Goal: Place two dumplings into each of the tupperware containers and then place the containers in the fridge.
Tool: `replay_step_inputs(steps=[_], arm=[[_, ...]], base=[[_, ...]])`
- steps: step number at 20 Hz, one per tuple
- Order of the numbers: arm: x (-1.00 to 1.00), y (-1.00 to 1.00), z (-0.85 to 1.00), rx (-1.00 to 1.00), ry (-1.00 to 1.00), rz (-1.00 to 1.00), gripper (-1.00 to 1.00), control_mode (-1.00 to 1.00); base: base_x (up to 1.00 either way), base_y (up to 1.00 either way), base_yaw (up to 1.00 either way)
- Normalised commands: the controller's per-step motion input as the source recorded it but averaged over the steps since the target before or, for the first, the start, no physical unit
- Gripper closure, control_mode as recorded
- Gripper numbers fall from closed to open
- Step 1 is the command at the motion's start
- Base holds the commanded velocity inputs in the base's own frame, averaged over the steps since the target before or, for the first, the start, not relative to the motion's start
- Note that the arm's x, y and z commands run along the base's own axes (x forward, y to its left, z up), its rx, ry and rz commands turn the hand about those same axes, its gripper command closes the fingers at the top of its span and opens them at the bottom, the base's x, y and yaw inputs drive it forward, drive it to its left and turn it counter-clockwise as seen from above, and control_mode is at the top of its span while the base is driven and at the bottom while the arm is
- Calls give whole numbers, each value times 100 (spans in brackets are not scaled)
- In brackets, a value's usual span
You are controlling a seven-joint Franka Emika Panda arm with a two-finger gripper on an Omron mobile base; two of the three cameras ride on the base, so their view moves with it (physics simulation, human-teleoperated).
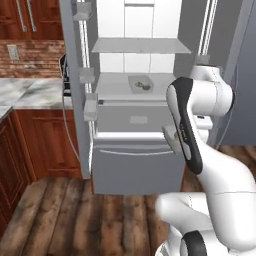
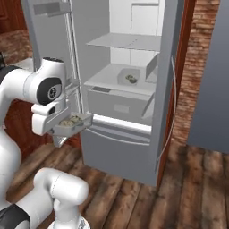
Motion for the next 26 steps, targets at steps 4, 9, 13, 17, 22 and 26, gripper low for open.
replay_step_inputs(steps=[4, 9, 13, 17, 22, 26], arm=[[0, 0, 0, 0, 0, 0, 100, 100], [0, 0, 0, 0, 0, 0, 100, 100], [0, 0, 0, 0, 0, 0, 100, 100], [0, 0, 0, 0, 0, 0, 100, 100], [0, 0, 0, 0, 0, 0, 100, 100], [0, 0, 0, 0, 0, 0, 100, 100]], base=[[75, 4, -12], [59, 10, -12], [56, 9, -17], [71, 30, -8], [45, 37, -16], [34, 30, -30]])
